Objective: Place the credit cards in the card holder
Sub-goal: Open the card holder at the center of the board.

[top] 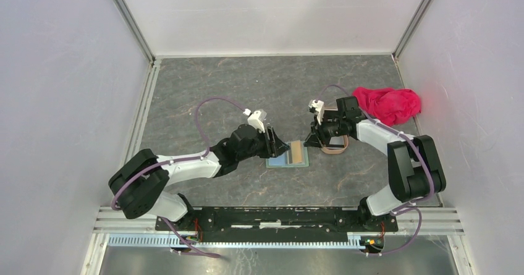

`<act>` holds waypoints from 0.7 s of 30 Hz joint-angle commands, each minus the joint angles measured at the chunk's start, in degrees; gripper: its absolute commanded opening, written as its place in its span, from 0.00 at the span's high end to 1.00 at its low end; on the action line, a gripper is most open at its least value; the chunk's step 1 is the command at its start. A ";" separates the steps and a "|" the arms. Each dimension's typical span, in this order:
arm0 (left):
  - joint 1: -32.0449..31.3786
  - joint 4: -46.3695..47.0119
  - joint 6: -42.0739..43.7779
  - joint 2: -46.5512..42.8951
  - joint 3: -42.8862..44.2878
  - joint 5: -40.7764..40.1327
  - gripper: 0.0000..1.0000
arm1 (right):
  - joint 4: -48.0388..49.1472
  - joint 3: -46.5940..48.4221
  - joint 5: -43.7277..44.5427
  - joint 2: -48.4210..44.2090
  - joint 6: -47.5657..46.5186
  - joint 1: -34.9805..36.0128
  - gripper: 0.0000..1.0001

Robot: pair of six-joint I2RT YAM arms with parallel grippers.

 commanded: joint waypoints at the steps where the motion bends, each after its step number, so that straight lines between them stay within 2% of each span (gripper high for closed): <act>1: -0.18 4.60 1.70 -0.02 -0.97 0.81 0.43 | -0.61 0.30 -6.16 0.79 -3.76 0.36 0.65; 4: -0.25 7.05 0.08 2.29 -0.99 2.37 0.43 | -3.98 1.89 -9.38 4.41 -5.57 1.34 0.65; 10: -0.24 10.01 -1.73 4.97 -1.62 3.45 0.44 | -3.04 2.21 -7.39 6.45 -3.33 2.98 0.65; 21: -0.26 10.02 -2.09 7.15 -1.73 3.77 0.41 | -2.43 1.95 -8.87 5.16 -1.86 3.01 0.50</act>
